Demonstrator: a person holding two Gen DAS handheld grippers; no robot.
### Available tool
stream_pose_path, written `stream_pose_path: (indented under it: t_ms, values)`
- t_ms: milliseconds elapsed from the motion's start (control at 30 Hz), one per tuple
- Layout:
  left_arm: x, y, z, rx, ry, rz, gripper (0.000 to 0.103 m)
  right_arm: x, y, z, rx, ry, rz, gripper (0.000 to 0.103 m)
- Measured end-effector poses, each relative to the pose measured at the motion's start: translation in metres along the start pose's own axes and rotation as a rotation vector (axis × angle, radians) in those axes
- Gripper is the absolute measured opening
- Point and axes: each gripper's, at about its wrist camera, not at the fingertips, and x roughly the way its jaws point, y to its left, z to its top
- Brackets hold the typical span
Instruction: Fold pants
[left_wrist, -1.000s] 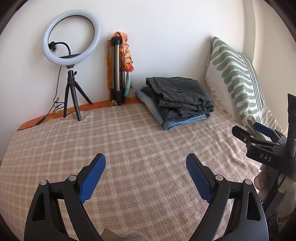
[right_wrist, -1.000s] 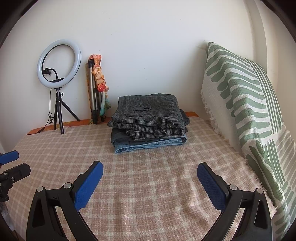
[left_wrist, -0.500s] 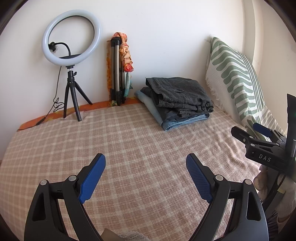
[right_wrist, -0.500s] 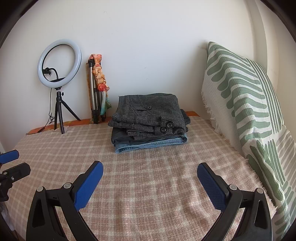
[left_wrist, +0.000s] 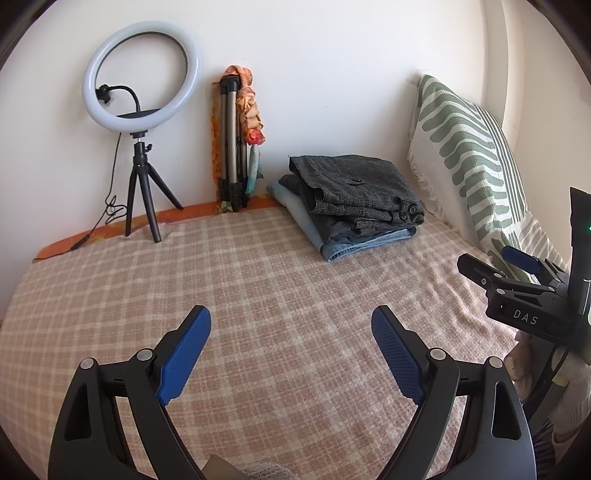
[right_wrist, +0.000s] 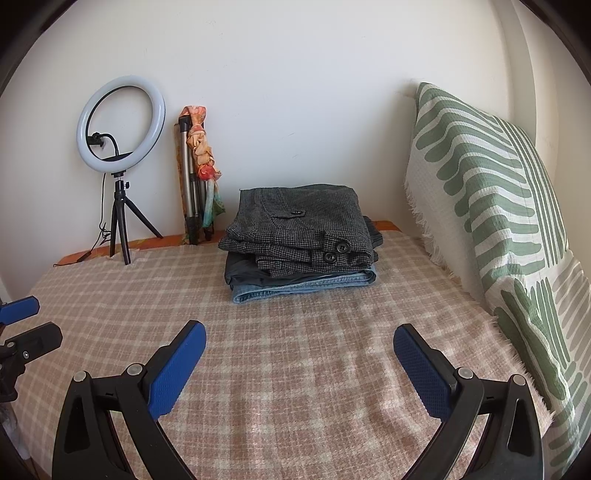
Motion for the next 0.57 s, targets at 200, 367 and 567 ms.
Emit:
stream_pose_path:
  t_ms: [200, 367, 567]
  values:
    - [0.0000, 0.0001, 0.0002, 0.002, -0.001, 0.000, 0.089, -0.0002, 0.0008, -0.0001, 0.001, 0.001, 0.000, 0.103]
    - [-0.0005, -0.0001, 0.0002, 0.002, -0.007, 0.001, 0.089, -0.0002, 0.0014, -0.0010, 0.000, 0.001, 0.000, 0.103]
    - [-0.0016, 0.0010, 0.0004, 0.004, -0.018, 0.003, 0.089, 0.0019, 0.0029, -0.0011, -0.002, 0.007, 0.014, 0.103]
